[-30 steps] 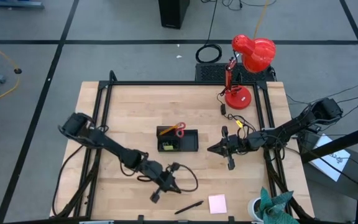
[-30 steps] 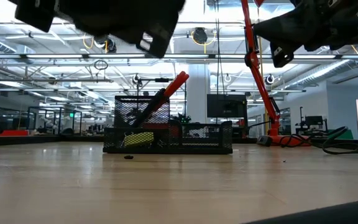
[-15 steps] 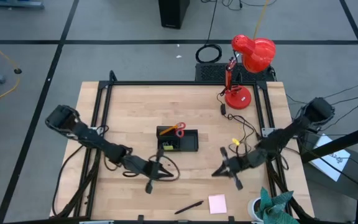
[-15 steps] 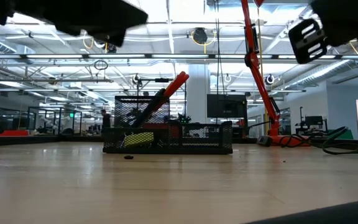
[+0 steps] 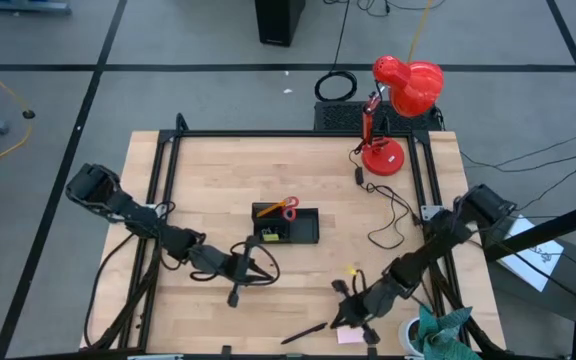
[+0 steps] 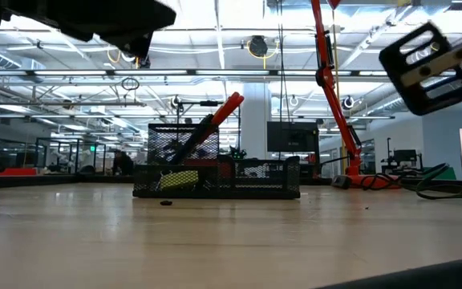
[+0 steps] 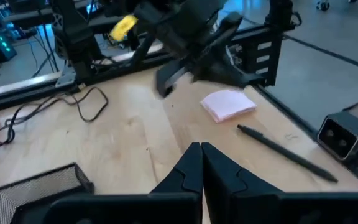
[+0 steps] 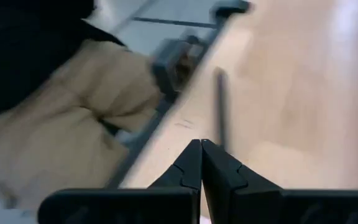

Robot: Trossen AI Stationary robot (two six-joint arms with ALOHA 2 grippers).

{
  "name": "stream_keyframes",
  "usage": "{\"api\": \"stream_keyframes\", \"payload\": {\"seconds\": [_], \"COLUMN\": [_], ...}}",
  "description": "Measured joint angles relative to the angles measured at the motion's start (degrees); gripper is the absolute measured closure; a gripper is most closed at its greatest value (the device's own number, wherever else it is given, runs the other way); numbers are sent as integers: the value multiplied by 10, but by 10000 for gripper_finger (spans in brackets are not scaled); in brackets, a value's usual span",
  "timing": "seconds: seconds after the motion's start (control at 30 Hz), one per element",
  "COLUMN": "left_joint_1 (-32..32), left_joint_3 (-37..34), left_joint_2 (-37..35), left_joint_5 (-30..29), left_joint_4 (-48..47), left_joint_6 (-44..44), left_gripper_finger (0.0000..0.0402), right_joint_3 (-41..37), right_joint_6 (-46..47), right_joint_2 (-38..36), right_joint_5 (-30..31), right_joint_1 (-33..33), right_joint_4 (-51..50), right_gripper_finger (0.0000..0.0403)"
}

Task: Pick and place office supplies into organizer
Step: Put the black pen into the black desk organizer

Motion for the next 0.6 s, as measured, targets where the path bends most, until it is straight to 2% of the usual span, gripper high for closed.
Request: {"api": "stream_keyframes", "payload": {"seconds": [0.1,0.27,0.6], "left_joint_1": [0,0,0], "left_joint_3": [-1,-1,0], "left_joint_2": [0,0,0], "left_joint_5": [0,0,0], "left_joint_4": [-5,-10,-22], "left_joint_6": [0,-9,-24], "left_gripper_finger": [395,382,394], "right_joint_3": [24,66,82], "right_joint_6": [13,23,80], "right_joint_2": [27,76,136], "right_joint_5": [-29,-35,-107], "right_joint_1": [1,-4,-21], "right_joint_4": [12,-9,-15], "right_gripper_finger": [403,403,403]}}
